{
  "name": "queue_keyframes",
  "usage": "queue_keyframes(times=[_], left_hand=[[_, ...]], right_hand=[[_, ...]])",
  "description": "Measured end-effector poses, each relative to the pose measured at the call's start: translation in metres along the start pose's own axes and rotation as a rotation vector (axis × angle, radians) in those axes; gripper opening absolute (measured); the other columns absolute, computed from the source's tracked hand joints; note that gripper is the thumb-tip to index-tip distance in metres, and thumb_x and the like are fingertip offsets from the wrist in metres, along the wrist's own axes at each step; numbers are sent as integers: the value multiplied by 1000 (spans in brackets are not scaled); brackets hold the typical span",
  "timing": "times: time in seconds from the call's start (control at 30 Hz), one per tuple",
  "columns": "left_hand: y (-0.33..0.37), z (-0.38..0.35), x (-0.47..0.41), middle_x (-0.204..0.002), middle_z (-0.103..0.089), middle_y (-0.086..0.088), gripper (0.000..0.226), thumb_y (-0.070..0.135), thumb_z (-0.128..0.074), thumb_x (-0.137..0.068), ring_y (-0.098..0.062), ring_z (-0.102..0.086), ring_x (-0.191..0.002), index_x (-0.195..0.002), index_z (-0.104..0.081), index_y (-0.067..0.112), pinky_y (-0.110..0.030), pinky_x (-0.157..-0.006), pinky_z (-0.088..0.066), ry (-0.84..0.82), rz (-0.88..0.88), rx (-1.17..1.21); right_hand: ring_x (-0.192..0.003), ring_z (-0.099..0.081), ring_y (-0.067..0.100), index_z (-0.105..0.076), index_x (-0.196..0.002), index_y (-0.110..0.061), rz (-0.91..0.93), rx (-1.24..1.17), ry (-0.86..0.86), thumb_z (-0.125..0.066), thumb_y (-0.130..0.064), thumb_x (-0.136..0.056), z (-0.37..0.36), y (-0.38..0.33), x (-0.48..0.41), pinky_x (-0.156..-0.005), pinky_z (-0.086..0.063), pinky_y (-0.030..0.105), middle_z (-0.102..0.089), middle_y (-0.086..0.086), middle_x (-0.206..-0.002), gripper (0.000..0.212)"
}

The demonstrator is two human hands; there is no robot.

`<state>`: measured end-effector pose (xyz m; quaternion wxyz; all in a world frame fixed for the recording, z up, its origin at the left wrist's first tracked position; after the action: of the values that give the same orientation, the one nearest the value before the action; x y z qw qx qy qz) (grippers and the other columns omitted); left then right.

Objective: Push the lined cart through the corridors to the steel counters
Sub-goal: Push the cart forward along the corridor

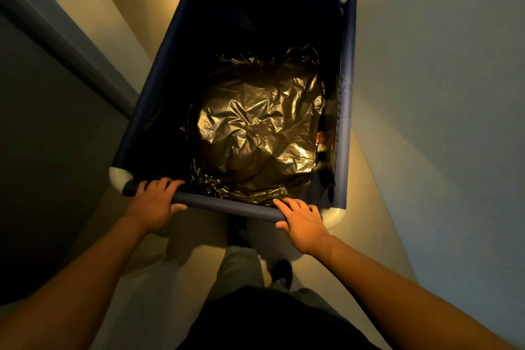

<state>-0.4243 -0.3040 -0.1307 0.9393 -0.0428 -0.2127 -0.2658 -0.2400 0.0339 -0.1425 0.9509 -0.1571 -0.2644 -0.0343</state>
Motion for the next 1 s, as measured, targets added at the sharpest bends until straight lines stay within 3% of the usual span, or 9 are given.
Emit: queue_keyframes(times=[0.33, 0.6, 0.87, 1.0], left_hand=[[-20, 4, -16, -137, -56, -8, 67, 62, -56, -89, -31, -54, -123, -144, -47, 24, -54, -105, -38, 92, -60, -25], [-14, 3, -10, -138, -56, -11, 70, 58, -59, -89, -34, -53, -125, -146, -46, 19, -57, -107, -38, 116, -46, -23], [-4, -46, -29, -148, -44, -5, 69, 62, -46, -94, -30, -42, -135, -150, -34, 24, -56, -115, -27, 67, -20, 15], [4, -52, -29, -146, -46, -7, 69, 59, -51, -94, -31, -43, -133, -150, -36, 21, -57, -115, -27, 85, -10, 23]], right_hand=[[-154, -19, 29, -8, -162, -29, -118, -24, 28, -36, -50, -106, -14, -18, -19, -122, -21, 51, -19, 0, -168, 67], [-154, -20, 33, -10, -162, -26, -250, -24, 62, -43, -44, -105, -14, -28, -13, -123, -22, 55, -21, 1, -167, 69], [-151, -23, 31, -16, -161, -23, -268, -25, 59, -44, -42, -105, -53, -7, -40, -122, -22, 53, -26, 3, -165, 66], [-152, -23, 32, -18, -161, -23, -253, -25, 76, -45, -41, -105, -55, 3, -42, -123, -21, 53, -27, 3, -165, 65]])
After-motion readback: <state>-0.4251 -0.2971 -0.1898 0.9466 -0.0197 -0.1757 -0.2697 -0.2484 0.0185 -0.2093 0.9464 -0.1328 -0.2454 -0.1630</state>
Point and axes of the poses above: each hand's wrist, its own x-axis away from the middle knuckle, its own z-axis out of the back of the hand, y = z × x, the point moved 5 cm from there along -x, towards the middle knuckle
